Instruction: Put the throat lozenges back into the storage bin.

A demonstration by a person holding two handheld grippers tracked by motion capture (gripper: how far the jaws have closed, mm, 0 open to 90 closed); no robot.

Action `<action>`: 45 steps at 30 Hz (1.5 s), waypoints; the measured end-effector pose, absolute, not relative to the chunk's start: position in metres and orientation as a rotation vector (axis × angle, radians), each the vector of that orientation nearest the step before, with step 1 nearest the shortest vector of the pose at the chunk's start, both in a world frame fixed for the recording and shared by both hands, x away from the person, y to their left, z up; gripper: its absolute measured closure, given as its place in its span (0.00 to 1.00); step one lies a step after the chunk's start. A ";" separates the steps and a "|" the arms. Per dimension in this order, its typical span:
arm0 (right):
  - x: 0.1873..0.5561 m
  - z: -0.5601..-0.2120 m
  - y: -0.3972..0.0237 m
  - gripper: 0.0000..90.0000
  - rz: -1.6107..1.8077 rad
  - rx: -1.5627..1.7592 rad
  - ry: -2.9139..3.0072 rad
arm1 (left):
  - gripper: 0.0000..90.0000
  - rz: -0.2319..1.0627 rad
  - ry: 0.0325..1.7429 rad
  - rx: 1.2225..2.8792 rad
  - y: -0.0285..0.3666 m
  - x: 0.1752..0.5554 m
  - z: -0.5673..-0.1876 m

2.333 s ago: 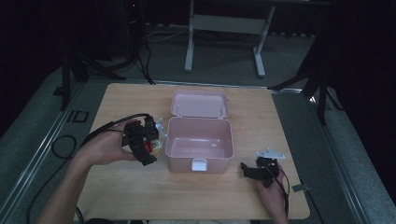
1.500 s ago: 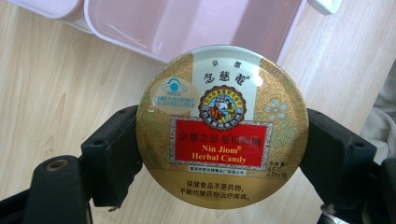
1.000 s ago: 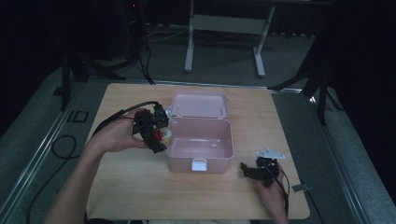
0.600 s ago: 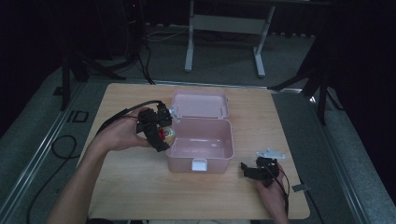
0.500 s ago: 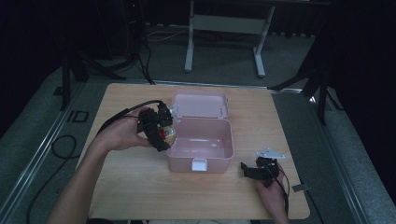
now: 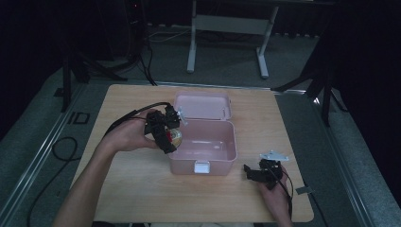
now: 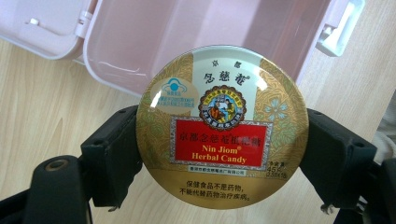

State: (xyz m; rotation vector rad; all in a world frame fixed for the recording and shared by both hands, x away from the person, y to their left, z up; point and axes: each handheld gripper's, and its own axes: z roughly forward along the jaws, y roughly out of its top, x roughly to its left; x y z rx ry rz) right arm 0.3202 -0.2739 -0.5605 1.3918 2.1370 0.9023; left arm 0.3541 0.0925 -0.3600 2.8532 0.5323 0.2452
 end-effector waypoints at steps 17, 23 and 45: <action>0.320 -0.561 -0.274 0.14 0.902 1.392 2.137 | 0.23 0.223 0.507 2.871 0.077 0.358 -0.366; 0.320 -0.561 -0.274 0.14 0.902 1.393 2.137 | 0.23 0.223 0.498 2.873 0.072 0.358 -0.370; 0.320 -0.561 -0.274 0.14 0.902 1.392 2.137 | 0.23 0.195 0.475 2.895 0.059 0.359 -0.376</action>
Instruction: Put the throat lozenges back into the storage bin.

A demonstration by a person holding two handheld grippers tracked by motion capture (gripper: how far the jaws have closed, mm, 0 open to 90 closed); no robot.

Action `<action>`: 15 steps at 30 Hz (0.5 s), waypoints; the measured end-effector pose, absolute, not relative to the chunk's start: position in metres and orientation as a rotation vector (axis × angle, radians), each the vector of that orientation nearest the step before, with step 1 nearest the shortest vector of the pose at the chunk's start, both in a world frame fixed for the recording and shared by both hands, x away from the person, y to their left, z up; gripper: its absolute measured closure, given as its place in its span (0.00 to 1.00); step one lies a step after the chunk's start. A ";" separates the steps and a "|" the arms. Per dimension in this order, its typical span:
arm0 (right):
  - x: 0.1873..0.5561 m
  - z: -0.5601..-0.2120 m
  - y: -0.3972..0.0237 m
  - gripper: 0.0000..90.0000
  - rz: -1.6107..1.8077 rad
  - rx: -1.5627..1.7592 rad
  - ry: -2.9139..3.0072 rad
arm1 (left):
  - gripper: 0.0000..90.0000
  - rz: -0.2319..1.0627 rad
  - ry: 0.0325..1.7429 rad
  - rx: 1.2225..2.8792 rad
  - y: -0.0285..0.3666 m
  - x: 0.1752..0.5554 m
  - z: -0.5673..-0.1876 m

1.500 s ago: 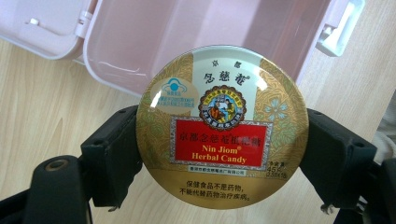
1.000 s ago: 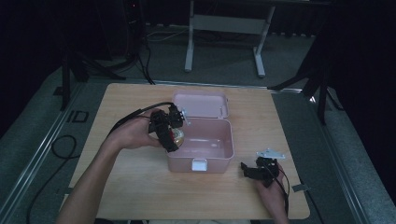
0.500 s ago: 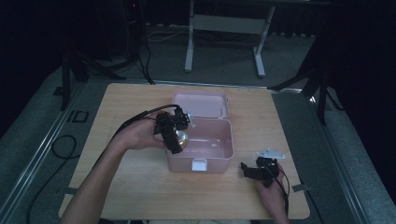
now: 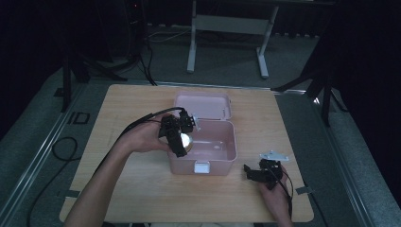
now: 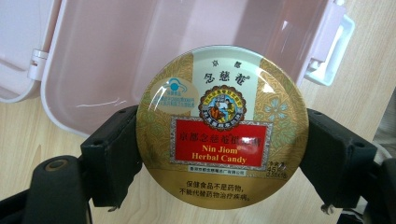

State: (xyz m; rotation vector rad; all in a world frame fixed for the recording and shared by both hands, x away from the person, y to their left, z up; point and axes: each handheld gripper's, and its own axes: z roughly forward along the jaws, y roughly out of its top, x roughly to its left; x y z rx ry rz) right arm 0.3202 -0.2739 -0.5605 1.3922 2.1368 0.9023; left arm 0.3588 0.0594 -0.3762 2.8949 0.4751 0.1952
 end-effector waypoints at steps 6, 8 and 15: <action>0.320 -0.561 -0.274 0.14 0.903 1.393 2.137 | 0.23 0.195 0.475 2.892 0.059 0.359 -0.377; 0.320 -0.560 -0.274 0.14 0.902 1.393 2.137 | 0.23 0.191 0.473 2.894 0.057 0.359 -0.378; 0.320 -0.561 -0.274 0.14 0.902 1.393 2.137 | 0.17 0.218 0.475 2.869 0.055 0.360 -0.376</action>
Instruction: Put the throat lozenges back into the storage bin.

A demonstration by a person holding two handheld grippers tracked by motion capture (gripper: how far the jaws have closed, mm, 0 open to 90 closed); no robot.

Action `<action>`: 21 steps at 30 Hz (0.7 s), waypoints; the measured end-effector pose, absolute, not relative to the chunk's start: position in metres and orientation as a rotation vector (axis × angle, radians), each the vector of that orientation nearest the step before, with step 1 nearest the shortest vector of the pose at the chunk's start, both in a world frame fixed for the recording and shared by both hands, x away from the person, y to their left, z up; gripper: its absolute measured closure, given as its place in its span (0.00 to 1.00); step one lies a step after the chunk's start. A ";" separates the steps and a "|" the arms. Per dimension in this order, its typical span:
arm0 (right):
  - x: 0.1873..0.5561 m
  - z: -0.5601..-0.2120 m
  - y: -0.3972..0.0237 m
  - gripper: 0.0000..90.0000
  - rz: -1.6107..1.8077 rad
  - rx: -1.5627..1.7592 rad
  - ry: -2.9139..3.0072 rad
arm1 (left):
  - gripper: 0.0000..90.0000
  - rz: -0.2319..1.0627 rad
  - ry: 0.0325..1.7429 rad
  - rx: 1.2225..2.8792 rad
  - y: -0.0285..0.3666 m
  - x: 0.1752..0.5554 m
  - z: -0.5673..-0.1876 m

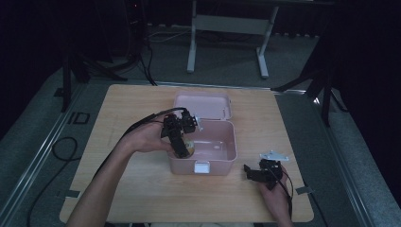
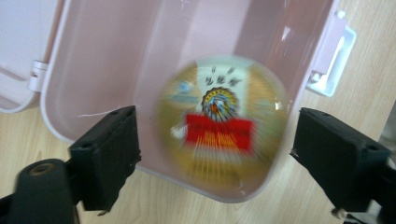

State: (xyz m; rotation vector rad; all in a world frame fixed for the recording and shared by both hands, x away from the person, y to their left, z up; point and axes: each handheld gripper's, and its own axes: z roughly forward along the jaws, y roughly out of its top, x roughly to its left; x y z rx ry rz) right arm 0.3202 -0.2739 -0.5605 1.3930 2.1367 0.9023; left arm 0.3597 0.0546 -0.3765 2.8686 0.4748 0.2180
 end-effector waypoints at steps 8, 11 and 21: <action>0.320 -0.560 -0.274 0.14 0.905 1.391 2.140 | 0.17 0.290 0.532 2.820 0.069 0.359 -0.365; 0.320 -0.560 -0.274 0.14 0.905 1.391 2.140 | 0.17 0.309 0.547 2.806 0.075 0.357 -0.361; 0.320 -0.561 -0.274 0.14 0.905 1.389 2.141 | 0.17 0.416 0.591 2.796 0.091 0.346 -0.352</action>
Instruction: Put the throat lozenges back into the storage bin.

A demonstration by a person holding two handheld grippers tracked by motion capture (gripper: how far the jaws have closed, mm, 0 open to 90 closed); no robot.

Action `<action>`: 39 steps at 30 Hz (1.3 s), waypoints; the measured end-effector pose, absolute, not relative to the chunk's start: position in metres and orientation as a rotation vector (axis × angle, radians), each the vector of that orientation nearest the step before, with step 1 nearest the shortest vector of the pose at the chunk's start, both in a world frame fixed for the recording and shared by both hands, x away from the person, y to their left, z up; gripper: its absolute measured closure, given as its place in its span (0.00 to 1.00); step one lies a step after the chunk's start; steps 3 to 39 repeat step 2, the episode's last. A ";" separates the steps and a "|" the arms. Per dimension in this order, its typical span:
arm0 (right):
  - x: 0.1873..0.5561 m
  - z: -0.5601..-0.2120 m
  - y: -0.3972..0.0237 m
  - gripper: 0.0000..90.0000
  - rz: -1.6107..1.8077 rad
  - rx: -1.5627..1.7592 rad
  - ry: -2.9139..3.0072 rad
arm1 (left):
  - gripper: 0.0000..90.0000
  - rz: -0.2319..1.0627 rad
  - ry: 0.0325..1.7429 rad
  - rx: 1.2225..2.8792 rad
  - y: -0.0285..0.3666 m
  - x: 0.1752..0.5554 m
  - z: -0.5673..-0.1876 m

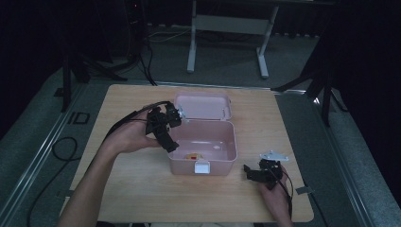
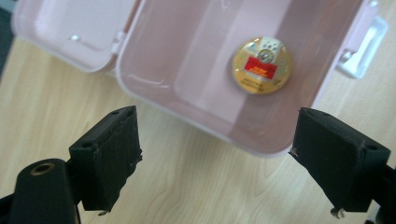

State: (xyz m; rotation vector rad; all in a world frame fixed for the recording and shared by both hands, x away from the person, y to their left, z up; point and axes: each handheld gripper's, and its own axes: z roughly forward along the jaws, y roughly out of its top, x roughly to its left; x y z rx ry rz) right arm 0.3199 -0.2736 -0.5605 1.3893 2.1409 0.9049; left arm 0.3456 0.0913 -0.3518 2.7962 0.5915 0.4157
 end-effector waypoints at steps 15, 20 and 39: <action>0.320 -0.560 -0.274 0.14 0.905 1.389 2.142 | 0.17 0.423 0.591 2.792 0.093 0.343 -0.351; 0.320 -0.560 -0.274 0.14 0.905 1.389 2.142 | 0.17 0.423 0.591 2.792 0.093 0.343 -0.351; 0.320 -0.560 -0.274 0.14 0.905 1.389 2.142 | 0.17 0.423 0.591 2.792 0.093 0.343 -0.351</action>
